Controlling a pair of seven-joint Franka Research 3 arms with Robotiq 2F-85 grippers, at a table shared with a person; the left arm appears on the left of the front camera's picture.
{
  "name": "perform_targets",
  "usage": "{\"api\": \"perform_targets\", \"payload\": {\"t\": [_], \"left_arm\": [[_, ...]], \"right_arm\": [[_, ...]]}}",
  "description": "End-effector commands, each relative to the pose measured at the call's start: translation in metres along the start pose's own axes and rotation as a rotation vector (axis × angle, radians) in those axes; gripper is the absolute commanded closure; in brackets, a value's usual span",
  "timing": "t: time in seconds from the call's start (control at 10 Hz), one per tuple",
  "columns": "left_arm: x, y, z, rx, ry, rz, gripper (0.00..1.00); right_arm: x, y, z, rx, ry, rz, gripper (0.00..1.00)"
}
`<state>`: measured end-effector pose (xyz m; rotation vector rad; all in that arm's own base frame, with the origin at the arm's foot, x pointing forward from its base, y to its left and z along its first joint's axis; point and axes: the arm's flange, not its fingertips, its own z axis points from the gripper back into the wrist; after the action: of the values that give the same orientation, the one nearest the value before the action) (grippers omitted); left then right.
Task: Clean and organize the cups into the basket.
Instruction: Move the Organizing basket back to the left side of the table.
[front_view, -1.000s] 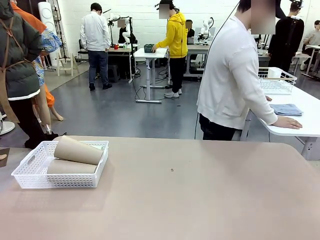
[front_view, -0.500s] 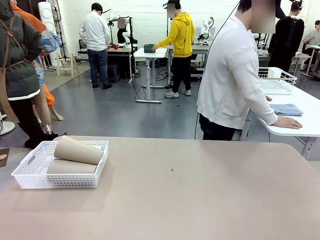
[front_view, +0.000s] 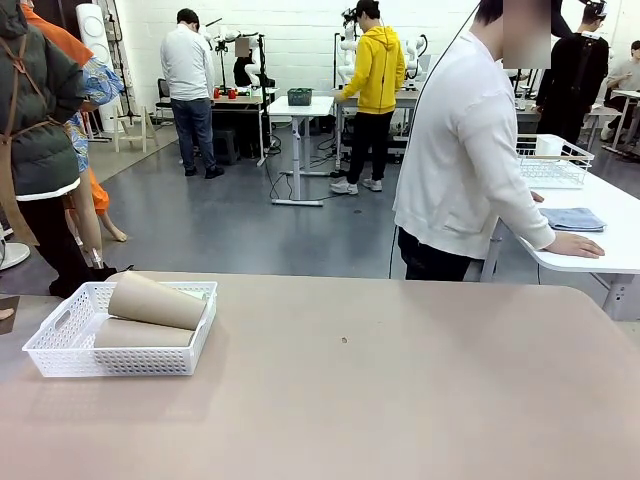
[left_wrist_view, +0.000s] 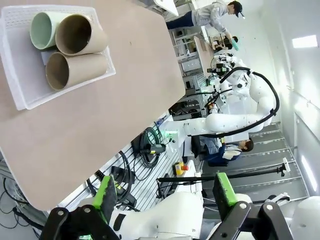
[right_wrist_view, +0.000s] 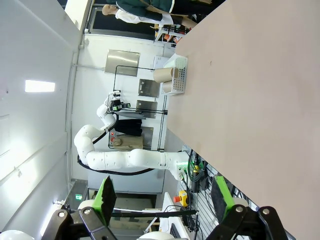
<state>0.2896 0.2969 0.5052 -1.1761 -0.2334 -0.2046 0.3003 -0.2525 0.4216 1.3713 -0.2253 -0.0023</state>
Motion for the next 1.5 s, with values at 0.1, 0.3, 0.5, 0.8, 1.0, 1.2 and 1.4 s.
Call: {"api": "perform_targets", "payload": {"t": [0.1, 0.3, 0.5, 0.8, 1.0, 1.2, 1.4], "left_arm": [[0.0027, -0.0015, 0.0021, -0.002, 0.014, 0.002, 0.00], [0.0027, -0.0015, 0.0021, -0.002, 0.014, 0.002, 0.00], [0.0027, -0.0015, 0.0021, -0.002, 0.014, 0.002, 0.00], [0.0027, -0.0015, 0.0021, -0.002, 0.014, 0.002, 0.00], [0.0027, -0.0015, 0.0021, -0.002, 0.014, 0.002, 0.00], [0.0027, -0.0015, 0.0021, -0.002, 0.014, 0.002, 0.00], [0.0027, -0.0015, 0.0021, -0.002, 0.014, 0.002, 0.00]], "right_arm": [[-0.0021, 0.0012, -0.0019, -0.001, 0.004, 0.002, 0.00], [-0.0021, 0.0012, -0.0019, -0.001, 0.004, 0.002, 0.00], [-0.0021, 0.0012, -0.0019, -0.001, 0.004, 0.002, 0.00], [-0.0021, 0.0012, -0.0019, -0.001, 0.004, 0.002, 0.00], [-0.0021, 0.0012, -0.0019, -0.001, 0.004, 0.002, 0.00], [-0.0021, 0.0012, -0.0019, -0.001, 0.004, 0.002, 0.00], [-0.0021, 0.0012, -0.0019, -0.001, 0.004, 0.002, 0.00]]}}
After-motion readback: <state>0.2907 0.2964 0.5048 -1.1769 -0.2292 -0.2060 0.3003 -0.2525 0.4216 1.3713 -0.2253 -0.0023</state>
